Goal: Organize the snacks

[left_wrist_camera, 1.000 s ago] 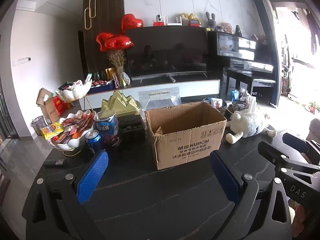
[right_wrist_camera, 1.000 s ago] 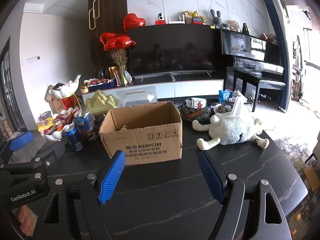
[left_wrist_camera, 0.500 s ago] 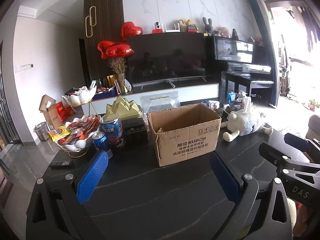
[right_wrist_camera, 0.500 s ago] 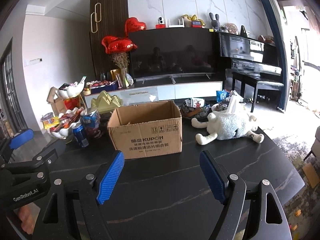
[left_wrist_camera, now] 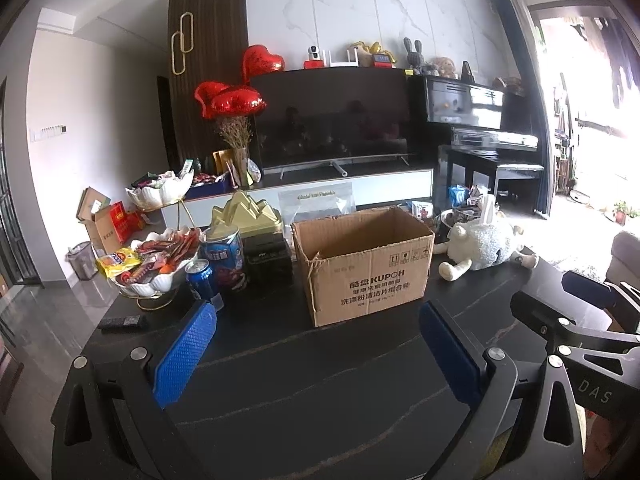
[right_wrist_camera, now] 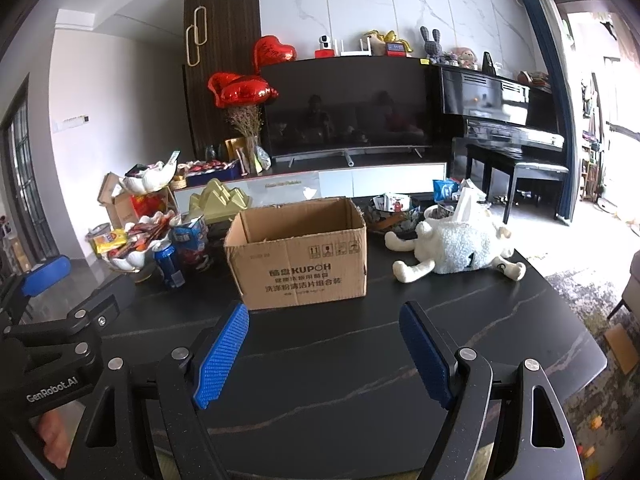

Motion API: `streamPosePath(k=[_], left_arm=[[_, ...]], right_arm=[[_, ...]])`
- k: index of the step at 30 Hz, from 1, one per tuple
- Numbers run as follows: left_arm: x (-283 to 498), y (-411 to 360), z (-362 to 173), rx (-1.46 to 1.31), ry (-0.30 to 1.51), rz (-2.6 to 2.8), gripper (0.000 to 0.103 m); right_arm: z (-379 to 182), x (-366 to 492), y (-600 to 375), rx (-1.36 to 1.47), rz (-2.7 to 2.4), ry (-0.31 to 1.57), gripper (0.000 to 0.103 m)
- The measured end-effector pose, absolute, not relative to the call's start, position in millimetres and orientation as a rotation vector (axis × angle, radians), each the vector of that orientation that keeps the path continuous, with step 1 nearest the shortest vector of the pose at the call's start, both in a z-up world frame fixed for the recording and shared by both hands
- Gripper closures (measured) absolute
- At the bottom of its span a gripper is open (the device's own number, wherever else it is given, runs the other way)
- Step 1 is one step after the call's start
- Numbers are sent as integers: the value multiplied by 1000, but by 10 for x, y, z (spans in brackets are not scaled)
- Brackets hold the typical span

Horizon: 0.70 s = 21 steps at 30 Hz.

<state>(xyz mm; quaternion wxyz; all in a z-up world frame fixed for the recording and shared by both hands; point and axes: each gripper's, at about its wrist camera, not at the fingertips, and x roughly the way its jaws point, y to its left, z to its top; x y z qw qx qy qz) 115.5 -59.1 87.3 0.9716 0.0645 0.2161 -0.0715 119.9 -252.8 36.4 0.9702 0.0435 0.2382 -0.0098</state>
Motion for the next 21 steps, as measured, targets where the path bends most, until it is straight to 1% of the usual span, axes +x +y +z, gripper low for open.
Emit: streamPosePath(k=[21], left_arm=[[1109,-602,817,121,446,-151,0]], right_arm=[[319,1230,-2485,84,-12,497,24]])
